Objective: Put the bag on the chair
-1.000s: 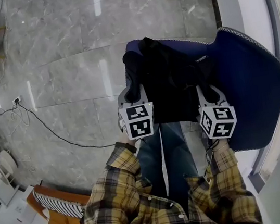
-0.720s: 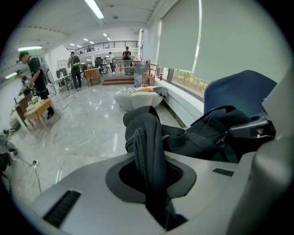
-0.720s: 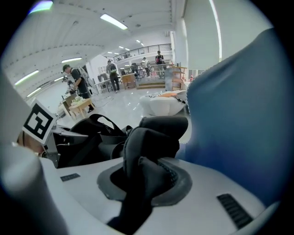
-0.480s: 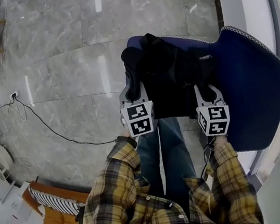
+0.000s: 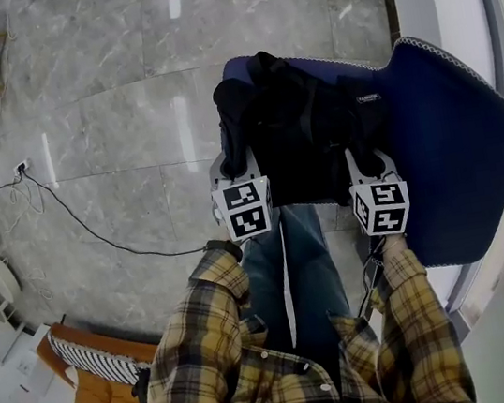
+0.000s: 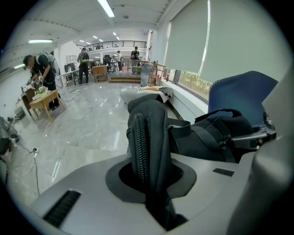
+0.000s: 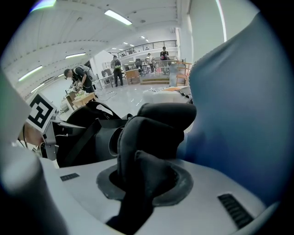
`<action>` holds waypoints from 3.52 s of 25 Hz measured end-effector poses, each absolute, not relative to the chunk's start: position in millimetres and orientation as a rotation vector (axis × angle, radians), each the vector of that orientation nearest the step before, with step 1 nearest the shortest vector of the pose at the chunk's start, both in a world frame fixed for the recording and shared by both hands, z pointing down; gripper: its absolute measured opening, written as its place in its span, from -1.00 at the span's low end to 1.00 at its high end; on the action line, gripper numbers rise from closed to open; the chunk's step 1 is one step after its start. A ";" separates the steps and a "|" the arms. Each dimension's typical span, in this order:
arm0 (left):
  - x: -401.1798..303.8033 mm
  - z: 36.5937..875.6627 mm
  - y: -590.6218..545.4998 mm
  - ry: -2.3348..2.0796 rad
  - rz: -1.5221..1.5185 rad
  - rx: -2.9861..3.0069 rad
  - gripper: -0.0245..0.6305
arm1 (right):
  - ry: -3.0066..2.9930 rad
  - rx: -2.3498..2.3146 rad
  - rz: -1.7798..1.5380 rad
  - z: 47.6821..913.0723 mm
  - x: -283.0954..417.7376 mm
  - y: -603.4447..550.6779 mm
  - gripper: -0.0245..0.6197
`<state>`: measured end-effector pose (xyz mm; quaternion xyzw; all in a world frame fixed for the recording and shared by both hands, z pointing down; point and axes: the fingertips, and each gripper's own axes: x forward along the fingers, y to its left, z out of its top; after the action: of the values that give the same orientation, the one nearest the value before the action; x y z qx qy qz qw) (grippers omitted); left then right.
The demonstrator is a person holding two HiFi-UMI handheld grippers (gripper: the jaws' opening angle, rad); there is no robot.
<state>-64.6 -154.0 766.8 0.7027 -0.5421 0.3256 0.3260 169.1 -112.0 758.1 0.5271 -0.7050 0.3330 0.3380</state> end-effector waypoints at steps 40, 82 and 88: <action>-75.2 662.3 -160.1 -1.520 0.651 1.891 -0.46 | -2.004 1.524 0.755 641.3 162.6 -123.2 -0.18; 31.9 285.8 -127.8 -1.029 0.294 2.630 -0.80 | -2.596 1.420 0.263 268.2 99.7 -110.9 -0.83; 30.9 279.5 -119.9 -0.985 0.317 2.673 -0.82 | -2.602 1.462 0.345 276.2 107.4 -105.5 -0.87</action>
<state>30.9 -119.9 279.5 0.9238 -0.3404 0.1096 0.1370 107.4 -105.5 276.2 0.4854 -0.8640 0.1144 0.0687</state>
